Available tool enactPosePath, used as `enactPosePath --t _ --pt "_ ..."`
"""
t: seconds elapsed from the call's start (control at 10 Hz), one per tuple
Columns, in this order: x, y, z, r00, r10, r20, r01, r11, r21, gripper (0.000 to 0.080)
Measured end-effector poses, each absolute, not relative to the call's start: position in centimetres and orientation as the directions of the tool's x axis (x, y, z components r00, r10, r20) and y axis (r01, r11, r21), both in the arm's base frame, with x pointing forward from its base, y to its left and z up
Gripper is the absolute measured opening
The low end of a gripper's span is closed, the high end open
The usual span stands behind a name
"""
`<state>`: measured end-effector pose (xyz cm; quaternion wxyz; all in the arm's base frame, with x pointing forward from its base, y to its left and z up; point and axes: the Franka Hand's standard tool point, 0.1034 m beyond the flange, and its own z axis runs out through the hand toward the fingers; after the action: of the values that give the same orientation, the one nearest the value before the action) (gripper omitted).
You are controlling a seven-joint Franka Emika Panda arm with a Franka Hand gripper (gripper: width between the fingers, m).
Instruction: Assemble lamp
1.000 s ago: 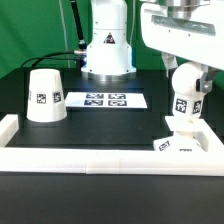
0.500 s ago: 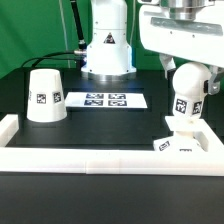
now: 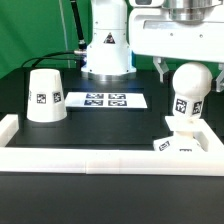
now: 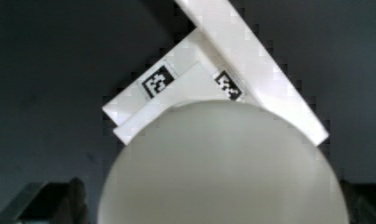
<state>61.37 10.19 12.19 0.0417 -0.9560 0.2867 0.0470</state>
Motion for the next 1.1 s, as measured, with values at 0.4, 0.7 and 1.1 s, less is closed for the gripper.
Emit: enactPosePath --t 0.4,0.7,1.1 --pt "61.30 10.07 12.10 0.993 -0.095 -0.064 -0.096 -0.995 -0.023 0.0698" --pt "61.25 10.46 12.11 0.994 0.090 -0.058 0.088 -0.996 -0.034 0.0698" --pt "61.38 10.39 12.14 0.901 0.432 -0.047 0.430 -0.902 -0.043 0.0698"
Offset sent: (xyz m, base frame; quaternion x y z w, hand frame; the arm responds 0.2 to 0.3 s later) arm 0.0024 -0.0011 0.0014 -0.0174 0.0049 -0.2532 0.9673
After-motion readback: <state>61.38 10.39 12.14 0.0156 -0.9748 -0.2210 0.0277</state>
